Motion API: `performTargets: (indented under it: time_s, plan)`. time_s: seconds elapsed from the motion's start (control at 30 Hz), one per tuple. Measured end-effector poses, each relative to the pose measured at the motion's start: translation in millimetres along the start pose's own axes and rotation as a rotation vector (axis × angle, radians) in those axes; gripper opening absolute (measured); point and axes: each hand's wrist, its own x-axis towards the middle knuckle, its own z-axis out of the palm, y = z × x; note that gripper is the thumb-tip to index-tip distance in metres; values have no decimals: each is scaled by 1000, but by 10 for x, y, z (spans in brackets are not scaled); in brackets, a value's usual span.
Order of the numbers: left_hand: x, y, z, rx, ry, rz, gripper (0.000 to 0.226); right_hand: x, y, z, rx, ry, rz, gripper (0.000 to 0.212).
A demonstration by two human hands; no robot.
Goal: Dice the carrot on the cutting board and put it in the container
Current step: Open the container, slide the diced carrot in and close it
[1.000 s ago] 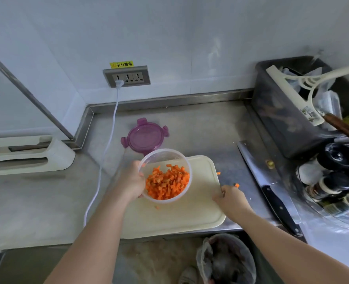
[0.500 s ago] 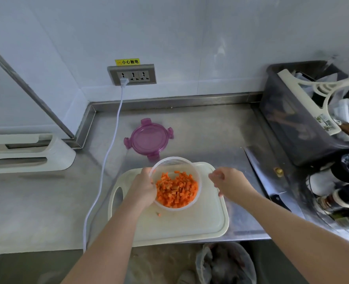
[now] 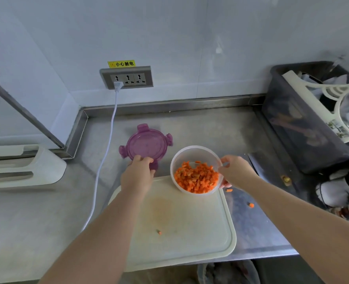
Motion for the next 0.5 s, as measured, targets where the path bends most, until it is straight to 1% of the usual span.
performTargets:
  time_s: [0.1,0.27,0.3,0.33,0.37,0.4,0.43,0.5]
  plan:
    - [82,-7,64,177,-42,58,35,34,-3,4,-4,4,3,15]
    - [167,35,98,353,15,159,24,7,19,2,-18,17,-7,16]
    - [168,39,98,359,55,208,22,-11,25,-6,-20,23,-15,16]
    - [155,61,63,364,61,265,24,-28,30,-14,-22,21,-21,16]
    - [173,61,62,365,104,316,32,-49,36,-20,-25,13,-26,17]
    - [176,71,42,355,140,339,40,-71,41,-22,-31,3,-26,17]
    - [180,87,22,326,171,350,43,-92,51,-22,-40,-11,-20,17]
    - [174,138,-84,353,209,369,41,-133,68,-14,-69,-57,9,20]
